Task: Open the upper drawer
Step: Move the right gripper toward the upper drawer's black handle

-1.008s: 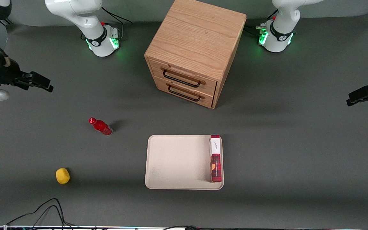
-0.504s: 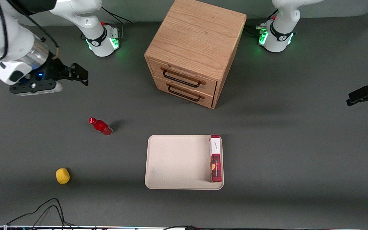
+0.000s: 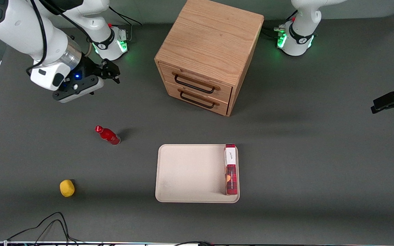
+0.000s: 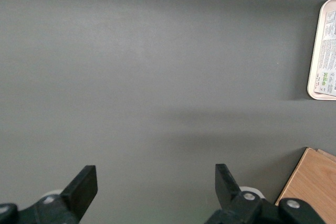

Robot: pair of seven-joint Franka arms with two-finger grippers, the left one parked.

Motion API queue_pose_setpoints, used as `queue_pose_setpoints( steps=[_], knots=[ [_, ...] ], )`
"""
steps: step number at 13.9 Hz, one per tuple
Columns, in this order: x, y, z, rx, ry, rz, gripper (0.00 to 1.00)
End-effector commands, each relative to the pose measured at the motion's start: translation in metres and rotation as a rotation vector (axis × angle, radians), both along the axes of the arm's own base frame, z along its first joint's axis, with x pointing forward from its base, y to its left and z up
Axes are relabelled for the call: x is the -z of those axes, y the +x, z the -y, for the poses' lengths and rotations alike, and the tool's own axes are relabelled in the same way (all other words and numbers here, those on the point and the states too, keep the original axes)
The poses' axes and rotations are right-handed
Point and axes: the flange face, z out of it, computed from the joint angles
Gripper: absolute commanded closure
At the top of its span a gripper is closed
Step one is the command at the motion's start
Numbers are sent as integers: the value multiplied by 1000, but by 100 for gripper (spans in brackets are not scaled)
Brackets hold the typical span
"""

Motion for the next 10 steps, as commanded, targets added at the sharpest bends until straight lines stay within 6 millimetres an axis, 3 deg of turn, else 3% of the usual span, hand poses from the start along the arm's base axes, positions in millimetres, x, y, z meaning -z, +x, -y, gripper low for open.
queue_pose_setpoints(
  steps=[1, 3, 8, 10],
  knots=[
    [9, 2, -40, -72, 47, 7, 0],
    [22, 0, -70, -120, 65, 4, 0],
    [68, 12, -111, -193, 106, -27, 0],
    [78, 18, -125, -228, 108, -31, 0]
  ],
)
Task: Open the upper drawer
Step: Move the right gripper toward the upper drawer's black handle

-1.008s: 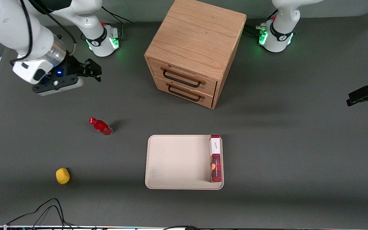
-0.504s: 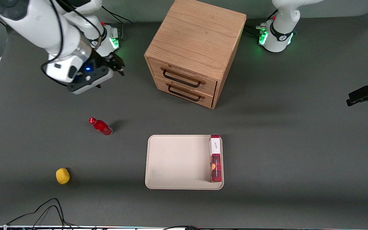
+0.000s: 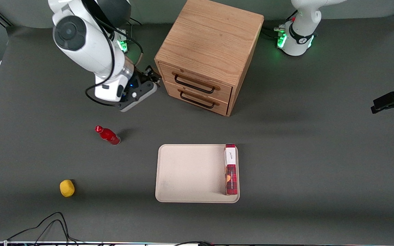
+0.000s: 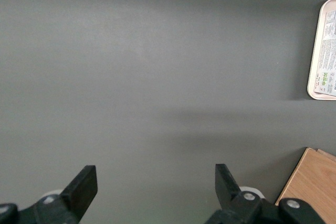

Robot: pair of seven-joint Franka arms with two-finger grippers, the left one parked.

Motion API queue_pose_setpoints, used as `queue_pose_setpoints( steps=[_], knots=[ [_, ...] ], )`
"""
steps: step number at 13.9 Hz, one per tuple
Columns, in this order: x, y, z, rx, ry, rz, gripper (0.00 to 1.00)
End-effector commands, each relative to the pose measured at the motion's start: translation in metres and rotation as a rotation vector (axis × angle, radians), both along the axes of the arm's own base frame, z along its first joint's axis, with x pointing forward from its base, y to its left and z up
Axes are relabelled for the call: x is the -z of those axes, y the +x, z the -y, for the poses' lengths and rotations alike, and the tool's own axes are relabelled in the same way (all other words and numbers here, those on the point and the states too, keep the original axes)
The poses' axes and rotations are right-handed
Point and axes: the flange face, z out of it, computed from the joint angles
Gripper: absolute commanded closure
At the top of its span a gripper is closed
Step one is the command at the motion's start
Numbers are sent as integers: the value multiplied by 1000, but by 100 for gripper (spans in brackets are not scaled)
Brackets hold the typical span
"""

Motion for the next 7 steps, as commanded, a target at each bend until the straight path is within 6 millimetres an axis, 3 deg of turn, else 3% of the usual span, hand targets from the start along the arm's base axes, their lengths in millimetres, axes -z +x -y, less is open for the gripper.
queue_pose_setpoints(
  steps=[1, 7],
  knots=[
    [11, 10, -28, -93, 14, 1, 0],
    [26, 1, -83, -207, -8, 27, 0]
  ],
)
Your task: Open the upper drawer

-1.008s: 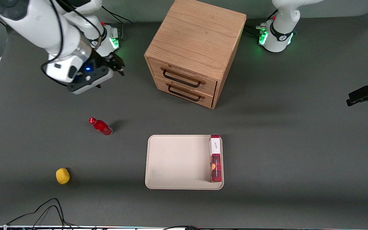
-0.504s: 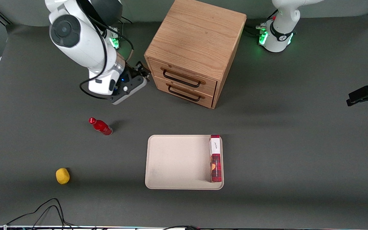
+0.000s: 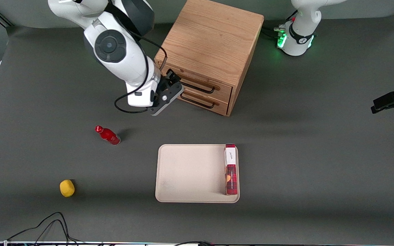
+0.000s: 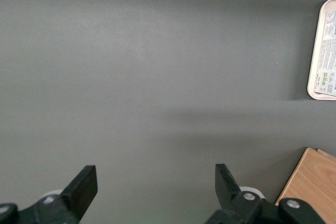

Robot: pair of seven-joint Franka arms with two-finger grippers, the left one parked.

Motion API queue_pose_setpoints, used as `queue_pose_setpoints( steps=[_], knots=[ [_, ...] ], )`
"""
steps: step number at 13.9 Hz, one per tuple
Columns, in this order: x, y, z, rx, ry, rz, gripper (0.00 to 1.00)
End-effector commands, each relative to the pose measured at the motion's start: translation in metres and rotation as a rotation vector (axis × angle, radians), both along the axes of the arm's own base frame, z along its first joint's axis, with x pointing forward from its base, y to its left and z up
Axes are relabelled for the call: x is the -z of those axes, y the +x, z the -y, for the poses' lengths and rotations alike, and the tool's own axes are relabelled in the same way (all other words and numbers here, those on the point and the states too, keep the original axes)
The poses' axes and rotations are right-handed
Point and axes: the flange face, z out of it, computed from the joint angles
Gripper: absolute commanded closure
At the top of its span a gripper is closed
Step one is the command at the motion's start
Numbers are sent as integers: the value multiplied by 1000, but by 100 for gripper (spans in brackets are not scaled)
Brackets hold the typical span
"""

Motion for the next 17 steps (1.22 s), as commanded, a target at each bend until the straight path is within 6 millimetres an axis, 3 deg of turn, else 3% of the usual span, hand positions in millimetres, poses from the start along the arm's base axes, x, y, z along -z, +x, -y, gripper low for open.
queue_pose_setpoints(
  steps=[1, 7, 17],
  knots=[
    [4, 1, -23, -53, 0, 12, 0],
    [25, -16, -48, -109, -9, 11, 0],
    [43, -38, -57, -181, -25, 4, 0]
  ],
)
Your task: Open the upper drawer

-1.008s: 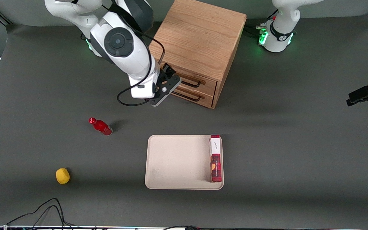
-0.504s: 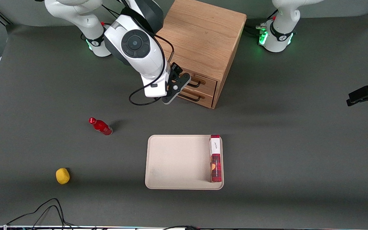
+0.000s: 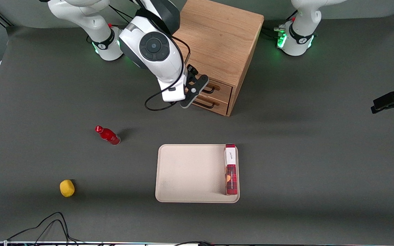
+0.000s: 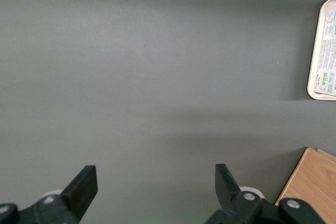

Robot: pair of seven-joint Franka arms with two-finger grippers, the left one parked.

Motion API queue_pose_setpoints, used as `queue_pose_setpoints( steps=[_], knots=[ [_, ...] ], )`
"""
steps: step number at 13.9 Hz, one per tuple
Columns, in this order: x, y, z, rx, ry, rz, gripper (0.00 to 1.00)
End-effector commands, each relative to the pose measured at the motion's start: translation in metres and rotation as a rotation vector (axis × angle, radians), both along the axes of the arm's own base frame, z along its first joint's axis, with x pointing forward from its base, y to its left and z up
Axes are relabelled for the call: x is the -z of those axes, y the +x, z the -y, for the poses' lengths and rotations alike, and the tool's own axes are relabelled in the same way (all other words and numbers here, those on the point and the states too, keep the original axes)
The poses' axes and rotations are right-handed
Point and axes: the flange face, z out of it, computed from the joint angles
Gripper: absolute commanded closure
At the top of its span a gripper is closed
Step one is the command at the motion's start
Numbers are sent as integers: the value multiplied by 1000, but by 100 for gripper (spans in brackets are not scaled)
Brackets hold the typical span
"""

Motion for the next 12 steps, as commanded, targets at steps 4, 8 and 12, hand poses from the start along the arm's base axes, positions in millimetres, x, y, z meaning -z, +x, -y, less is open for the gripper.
queue_pose_setpoints(
  steps=[4, 8, 12],
  knots=[
    [5, -7, -8, -69, 8, 31, 0],
    [12, -8, -13, -110, 9, 48, 0],
    [18, -6, -16, -157, 15, 66, 0]
  ],
)
